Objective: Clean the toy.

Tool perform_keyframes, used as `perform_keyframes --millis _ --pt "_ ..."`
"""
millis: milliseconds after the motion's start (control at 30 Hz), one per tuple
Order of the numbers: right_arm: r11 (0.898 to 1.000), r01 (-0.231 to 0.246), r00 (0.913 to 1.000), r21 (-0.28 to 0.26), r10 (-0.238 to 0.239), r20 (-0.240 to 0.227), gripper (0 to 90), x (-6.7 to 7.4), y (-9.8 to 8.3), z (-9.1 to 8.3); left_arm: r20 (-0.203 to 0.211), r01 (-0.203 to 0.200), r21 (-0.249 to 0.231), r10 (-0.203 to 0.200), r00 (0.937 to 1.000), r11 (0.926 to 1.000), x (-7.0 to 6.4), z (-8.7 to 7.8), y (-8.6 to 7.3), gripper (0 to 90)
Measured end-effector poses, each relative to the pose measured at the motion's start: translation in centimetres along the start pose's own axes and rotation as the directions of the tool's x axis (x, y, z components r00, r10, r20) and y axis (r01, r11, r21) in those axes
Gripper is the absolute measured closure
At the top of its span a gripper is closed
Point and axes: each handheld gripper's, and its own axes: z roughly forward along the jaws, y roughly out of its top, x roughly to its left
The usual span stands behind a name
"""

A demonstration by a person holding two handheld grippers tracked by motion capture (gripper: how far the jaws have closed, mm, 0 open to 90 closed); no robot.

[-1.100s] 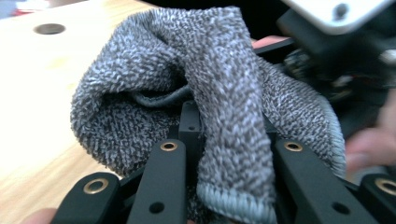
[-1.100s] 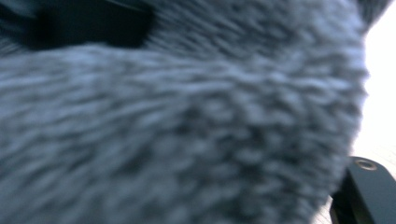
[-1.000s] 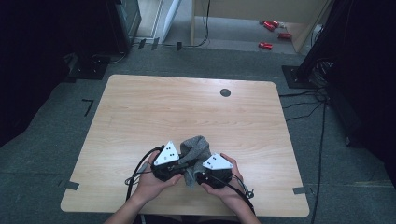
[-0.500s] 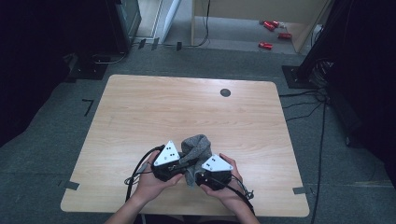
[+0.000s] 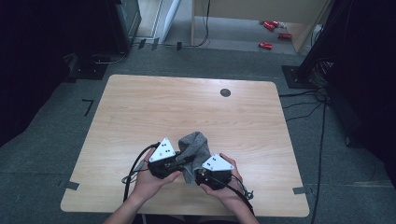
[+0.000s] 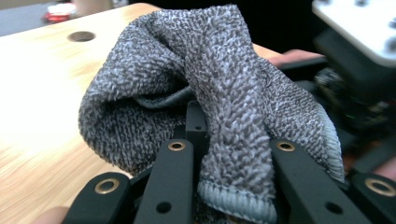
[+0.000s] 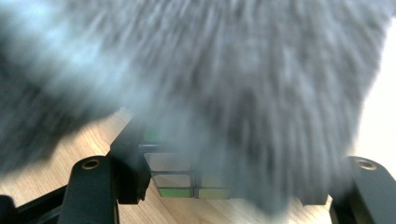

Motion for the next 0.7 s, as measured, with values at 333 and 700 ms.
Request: perform_keyframes --millis 333,700 --pt "1.000 -0.019 0.9997 -0.015 0.019 -0.014 34.7 -0.6 0.1 -0.5 -0.029 0.062 -0.018 -0.062 0.9976 0.9979 1.9 -0.9 -0.4 79.7" --pt "1.000 -0.003 0.9999 0.000 0.003 0.013 34.7 -0.6 -0.1 -0.3 -0.093 0.077 0.025 -0.074 0.9929 0.9967 2.9 -0.8 -0.8 79.6"
